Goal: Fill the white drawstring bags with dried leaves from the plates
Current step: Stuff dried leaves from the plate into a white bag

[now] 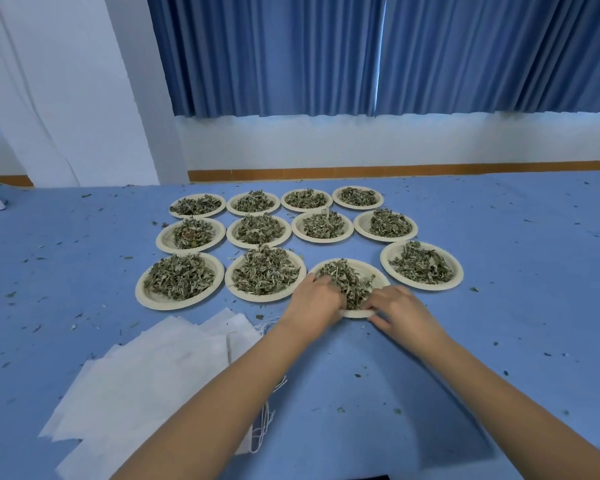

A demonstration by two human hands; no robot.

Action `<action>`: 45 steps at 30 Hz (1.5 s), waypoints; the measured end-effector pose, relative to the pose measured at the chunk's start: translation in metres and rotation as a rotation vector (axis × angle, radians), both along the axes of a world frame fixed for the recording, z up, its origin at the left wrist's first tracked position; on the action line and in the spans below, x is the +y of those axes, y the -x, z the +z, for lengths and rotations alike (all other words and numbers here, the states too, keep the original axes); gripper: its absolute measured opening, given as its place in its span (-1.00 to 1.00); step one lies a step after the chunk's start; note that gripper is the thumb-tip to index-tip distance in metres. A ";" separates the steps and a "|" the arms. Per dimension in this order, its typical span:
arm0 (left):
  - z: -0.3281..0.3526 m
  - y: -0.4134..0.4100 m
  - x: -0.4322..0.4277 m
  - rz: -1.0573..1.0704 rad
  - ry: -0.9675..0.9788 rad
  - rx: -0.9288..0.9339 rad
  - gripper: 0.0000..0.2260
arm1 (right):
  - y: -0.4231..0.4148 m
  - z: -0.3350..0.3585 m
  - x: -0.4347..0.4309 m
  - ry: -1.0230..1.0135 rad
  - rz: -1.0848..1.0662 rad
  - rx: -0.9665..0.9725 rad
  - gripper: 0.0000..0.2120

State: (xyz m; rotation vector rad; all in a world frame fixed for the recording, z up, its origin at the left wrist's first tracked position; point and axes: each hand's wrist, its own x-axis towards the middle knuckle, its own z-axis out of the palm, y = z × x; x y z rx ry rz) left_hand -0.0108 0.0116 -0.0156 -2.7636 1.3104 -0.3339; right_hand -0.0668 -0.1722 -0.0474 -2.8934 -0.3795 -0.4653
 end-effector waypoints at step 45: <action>0.013 -0.004 0.035 0.099 0.958 0.264 -0.68 | -0.047 0.041 0.083 -1.266 0.210 0.195 -0.88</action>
